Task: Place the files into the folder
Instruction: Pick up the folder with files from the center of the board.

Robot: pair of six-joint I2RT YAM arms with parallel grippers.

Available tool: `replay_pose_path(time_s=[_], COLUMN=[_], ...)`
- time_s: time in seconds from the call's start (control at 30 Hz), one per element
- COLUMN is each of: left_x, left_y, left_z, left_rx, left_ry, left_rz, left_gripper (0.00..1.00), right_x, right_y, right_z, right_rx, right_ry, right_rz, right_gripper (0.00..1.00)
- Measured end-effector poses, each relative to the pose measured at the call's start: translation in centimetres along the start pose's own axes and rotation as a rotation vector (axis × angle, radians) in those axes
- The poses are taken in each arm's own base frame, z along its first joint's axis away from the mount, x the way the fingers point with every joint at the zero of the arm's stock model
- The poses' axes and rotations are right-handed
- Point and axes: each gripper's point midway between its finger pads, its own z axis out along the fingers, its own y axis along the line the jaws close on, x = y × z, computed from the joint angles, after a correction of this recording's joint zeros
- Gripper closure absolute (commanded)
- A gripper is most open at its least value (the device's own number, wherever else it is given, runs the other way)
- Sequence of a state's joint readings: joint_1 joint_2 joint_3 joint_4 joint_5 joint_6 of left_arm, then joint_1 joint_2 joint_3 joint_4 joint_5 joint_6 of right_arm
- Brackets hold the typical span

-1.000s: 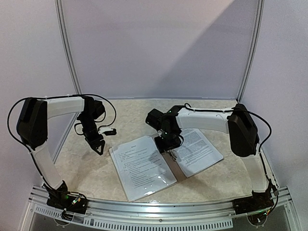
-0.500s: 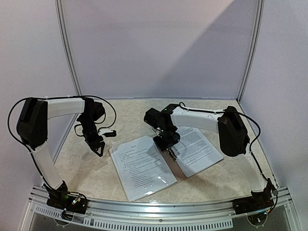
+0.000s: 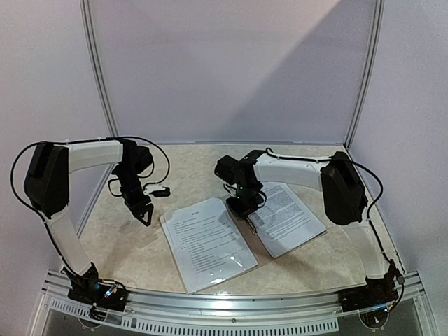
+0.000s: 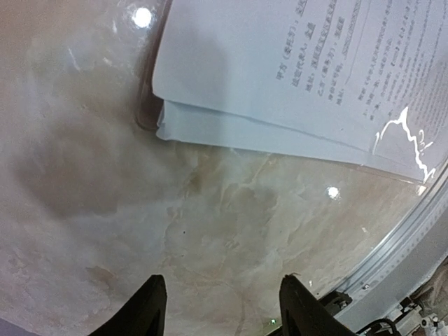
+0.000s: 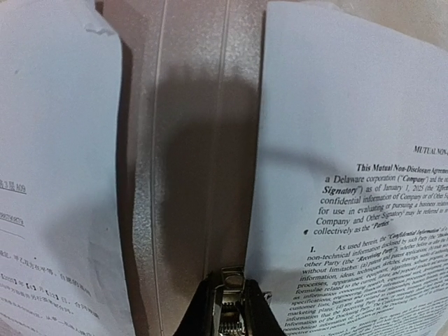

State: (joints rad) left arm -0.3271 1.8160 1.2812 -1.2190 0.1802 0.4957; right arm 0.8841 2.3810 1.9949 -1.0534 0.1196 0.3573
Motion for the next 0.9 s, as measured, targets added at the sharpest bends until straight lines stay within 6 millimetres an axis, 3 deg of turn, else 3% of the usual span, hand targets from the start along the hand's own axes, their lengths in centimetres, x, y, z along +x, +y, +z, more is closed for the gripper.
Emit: replay_pose_path(time_s=[0.2,0.47,0.67,0.77,0.9], left_x=[-1.4,-4.1,-5.5,-6.4,-7.2], left_y=[0.3,2.2,2.2,2.1,2.6], left_z=[-1.4,-4.9,-5.8,-6.2,-6.0], left_rx=[-0.002,0.000,0.081,0.147,0.225], left_ry=[-0.063,-0.241,-0.330,-0.377,-0.425], left_rz=[-0.014,-0.159,-0.264,-0.325,-0.405], left_gripper=[0.36,0.24,0.12,0.01,0.00], right_x=[-0.2,-0.7,-1.2,-1.3,-1.4], right_y=[-0.6,-2.3,-3.1,-3.2,-3.5], right_z=[-0.1,-0.5,-0.6,-0.8,-1.5], right_rx=[-0.084,-0.286,-0.343,-0.360,-0.401], right_ry=[0.000,-0.028,-0.041,-0.050,-0.078], right_rz=[0.036,0.140,0.174,0.180,0.199], right_gripper=[0.97,1.00,1.00,1.00,1.00])
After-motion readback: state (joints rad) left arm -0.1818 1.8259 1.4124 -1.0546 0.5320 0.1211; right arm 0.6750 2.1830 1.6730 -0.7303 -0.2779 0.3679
